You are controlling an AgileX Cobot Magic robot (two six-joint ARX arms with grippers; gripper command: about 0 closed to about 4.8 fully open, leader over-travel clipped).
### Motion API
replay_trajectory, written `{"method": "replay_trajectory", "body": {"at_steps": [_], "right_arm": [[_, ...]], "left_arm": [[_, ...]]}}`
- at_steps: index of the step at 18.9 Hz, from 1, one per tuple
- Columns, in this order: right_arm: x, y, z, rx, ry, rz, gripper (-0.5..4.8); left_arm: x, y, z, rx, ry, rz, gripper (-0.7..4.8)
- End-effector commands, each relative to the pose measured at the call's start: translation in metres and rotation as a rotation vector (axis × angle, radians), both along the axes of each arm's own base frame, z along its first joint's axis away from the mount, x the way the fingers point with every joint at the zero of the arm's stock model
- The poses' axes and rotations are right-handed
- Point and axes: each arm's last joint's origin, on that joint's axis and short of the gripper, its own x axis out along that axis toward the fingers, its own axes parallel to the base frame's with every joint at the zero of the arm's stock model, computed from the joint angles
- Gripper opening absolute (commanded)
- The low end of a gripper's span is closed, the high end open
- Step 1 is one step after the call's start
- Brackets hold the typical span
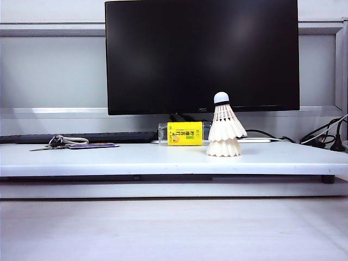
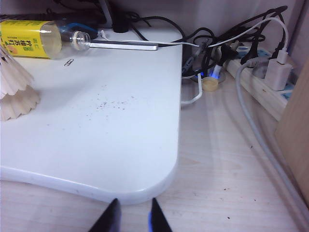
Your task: Stack the badminton balls on the table vertically.
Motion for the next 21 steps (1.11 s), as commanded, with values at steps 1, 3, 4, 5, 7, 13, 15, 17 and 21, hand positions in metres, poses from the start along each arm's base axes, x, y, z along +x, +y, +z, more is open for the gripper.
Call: {"method": "replay_trajectory", "body": {"at_steps": [1,3,4,5,7,13,15,17,21], "right_arm": [[-0.0001,0.0002,-0.0004,0.002,0.003,0.003,0.84],[-0.0001,0.0002,-0.0004,0.002,0.003,0.003,0.84],[-0.0001,0.0002,-0.0004,0.002,0.003,0.003,0.84],[-0.0001,0.0002,-0.0004,0.002,0.003,0.003,0.84],[-0.0001,0.0002,-0.0004,0.002,0.003,0.003,0.84],[-0.0001,0.0001,-0.0002,0.002,0.001,0.001,0.84],[-0.0001,0.0001,-0.0002,0.002,0.001,0.001,0.84],[-0.0001,0.0001,-0.0002,0.002,0.001,0.001,0.84],[-0.0001,0.0001,0.0,0.002,0.0,0.001,0.84]], "left_arm": [[0.0,0.0,-0.0001,-0.004,-0.006,-0.002,-0.05],[0.0,0.0,-0.0001,-0.004,-0.006,-0.002,-0.05],[0.0,0.0,-0.0001,-0.004,-0.006,-0.002,-0.05],[0.0,0.0,-0.0002,-0.004,-0.006,-0.002,-0.05],[0.0,0.0,-0.0002,-0.004,-0.005,-0.002,-0.05],[-0.0002,0.0001,-0.0023,-0.004,0.017,-0.001,-0.05],[-0.0002,0.0001,-0.0023,-0.004,0.017,-0.002,-0.05],[-0.0002,0.0001,-0.0023,-0.004,0.017,-0.002,-0.05],[-0.0002,0.0001,-0.0023,-0.004,0.017,-0.002,-0.05]]}}
